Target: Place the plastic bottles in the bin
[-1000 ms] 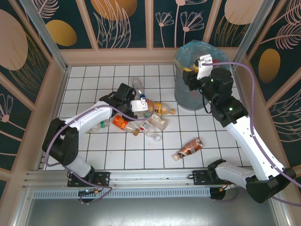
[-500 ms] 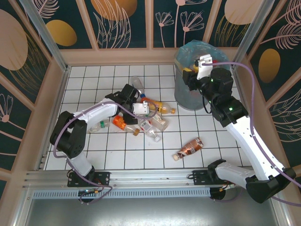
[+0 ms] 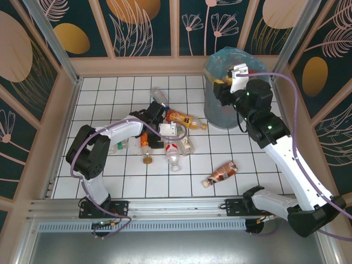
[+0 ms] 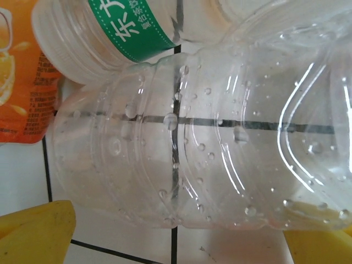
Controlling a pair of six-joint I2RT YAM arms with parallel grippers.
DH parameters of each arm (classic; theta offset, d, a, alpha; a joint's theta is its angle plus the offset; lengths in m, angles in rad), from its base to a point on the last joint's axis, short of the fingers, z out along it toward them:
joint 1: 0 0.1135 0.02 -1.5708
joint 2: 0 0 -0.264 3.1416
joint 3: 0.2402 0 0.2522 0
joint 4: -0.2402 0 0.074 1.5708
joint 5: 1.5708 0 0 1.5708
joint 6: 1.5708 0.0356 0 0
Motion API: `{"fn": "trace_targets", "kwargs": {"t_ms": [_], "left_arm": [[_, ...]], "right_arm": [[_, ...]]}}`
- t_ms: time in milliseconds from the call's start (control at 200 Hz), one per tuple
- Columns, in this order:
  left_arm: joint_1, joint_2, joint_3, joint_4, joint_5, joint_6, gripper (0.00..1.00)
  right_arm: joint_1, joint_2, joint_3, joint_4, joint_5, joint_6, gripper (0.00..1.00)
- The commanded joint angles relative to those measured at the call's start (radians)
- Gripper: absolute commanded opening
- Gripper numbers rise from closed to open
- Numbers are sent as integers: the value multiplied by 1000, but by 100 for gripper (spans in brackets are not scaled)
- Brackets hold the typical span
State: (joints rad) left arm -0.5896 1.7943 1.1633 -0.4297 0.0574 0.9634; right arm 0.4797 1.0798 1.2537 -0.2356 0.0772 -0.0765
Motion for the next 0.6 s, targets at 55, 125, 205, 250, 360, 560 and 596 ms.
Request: {"fn": "trace_targets", "kwargs": {"t_ms": [55, 125, 205, 250, 360, 560, 596], "left_arm": [[-12, -119, -68, 117, -18, 46, 99], [-22, -144, -91, 133, -46, 66, 98], [-45, -166, -122, 145, -90, 106, 98], [-60, -176, -137, 150, -105, 128, 98], [-94, -188, -152, 133, -106, 169, 98], [-140, -146, -129, 76, -119, 201, 98], [-143, -136, -122, 70, -125, 204, 98]], "right_arm": [[8, -11, -11, -3, -2, 0, 43], [8, -14, -12, 1, 1, 0, 43], [9, -16, -17, 5, -3, 1, 43], [8, -16, -20, 7, -3, 4, 43], [8, -15, -26, 12, -11, 10, 43], [9, -15, -29, 22, -37, 30, 43], [9, -15, -28, 24, -41, 32, 43]]}}
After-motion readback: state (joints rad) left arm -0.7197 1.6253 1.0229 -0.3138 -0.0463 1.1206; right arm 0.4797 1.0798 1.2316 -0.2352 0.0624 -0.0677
